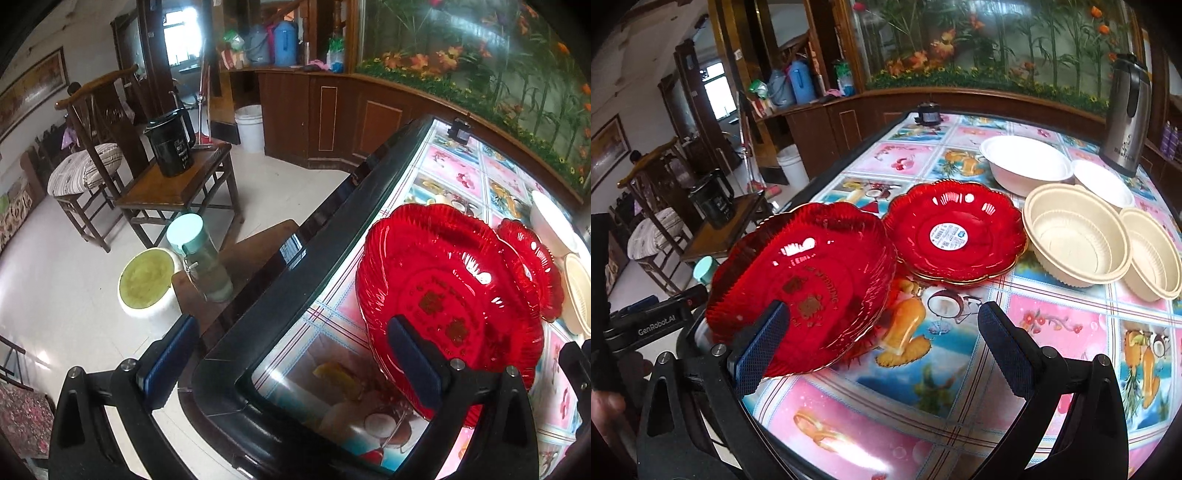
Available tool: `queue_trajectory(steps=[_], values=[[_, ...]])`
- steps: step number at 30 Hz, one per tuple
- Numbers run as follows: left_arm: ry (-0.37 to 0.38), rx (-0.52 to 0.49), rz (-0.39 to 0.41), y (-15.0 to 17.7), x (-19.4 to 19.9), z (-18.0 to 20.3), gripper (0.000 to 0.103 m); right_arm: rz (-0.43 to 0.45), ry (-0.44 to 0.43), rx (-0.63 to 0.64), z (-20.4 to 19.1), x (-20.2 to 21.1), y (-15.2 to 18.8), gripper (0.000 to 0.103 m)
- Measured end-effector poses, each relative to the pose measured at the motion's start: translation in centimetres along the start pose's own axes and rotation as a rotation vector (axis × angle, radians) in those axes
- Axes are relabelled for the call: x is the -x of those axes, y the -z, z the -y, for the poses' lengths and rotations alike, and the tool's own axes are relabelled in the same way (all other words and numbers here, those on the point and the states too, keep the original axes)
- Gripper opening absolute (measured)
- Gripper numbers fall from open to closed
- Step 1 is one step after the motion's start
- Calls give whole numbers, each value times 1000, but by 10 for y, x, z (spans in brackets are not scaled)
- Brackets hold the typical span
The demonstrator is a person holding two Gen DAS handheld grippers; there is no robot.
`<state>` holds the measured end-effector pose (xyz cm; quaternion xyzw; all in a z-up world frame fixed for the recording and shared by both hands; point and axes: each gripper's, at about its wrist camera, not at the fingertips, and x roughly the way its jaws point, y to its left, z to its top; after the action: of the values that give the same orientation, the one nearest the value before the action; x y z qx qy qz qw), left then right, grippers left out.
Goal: Organize plates and bowls
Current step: 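Close the left gripper on the large red plate rim and lift it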
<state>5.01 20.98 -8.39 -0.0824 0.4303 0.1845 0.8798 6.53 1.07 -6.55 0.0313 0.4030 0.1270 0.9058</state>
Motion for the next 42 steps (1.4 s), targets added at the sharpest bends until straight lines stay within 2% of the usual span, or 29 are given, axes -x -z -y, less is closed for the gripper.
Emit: queue_trajectory(steps=[11, 13, 17, 19, 24, 28, 30, 32, 34, 37, 38, 40, 42], values=[[2, -47, 2, 2, -2, 8, 100, 3, 6, -28, 7, -12, -3, 103], [2, -53, 2, 1, -2, 9, 92, -4, 8, -35, 8, -15, -5, 103], [27, -56, -24, 0, -7, 9, 61, -13, 1, -49, 10, -20, -7, 103], [35, -59, -40, 0, -11, 12, 52, -15, -5, -57, 11, -23, -8, 103], [23, -86, -47, 0, -14, 19, 51, -37, -2, -75, 11, -31, -11, 101], [35, -94, -89, -2, -23, 21, 50, -74, 8, -87, 12, -42, -12, 98], [52, -91, -106, -3, -27, 21, 46, -96, 2, -99, 13, -48, -11, 98], [71, -97, -124, -3, -30, 23, 42, -114, 1, -109, 14, -53, -11, 93], [94, -101, -142, -3, -33, 25, 37, -138, -7, -126, 16, -59, -10, 79], [163, -88, -189, -6, -38, 28, 23, -191, -27, -145, 18, -70, -9, 71], [188, -83, -206, -6, -40, 28, 23, -202, -35, -155, 18, -73, -8, 70], [207, -88, -217, -9, -42, 28, 22, -222, -61, -182, 21, -79, -7, 52], [224, -89, -228, -12, -45, 28, 21, -226, -71, -192, 21, -83, -6, 41]])
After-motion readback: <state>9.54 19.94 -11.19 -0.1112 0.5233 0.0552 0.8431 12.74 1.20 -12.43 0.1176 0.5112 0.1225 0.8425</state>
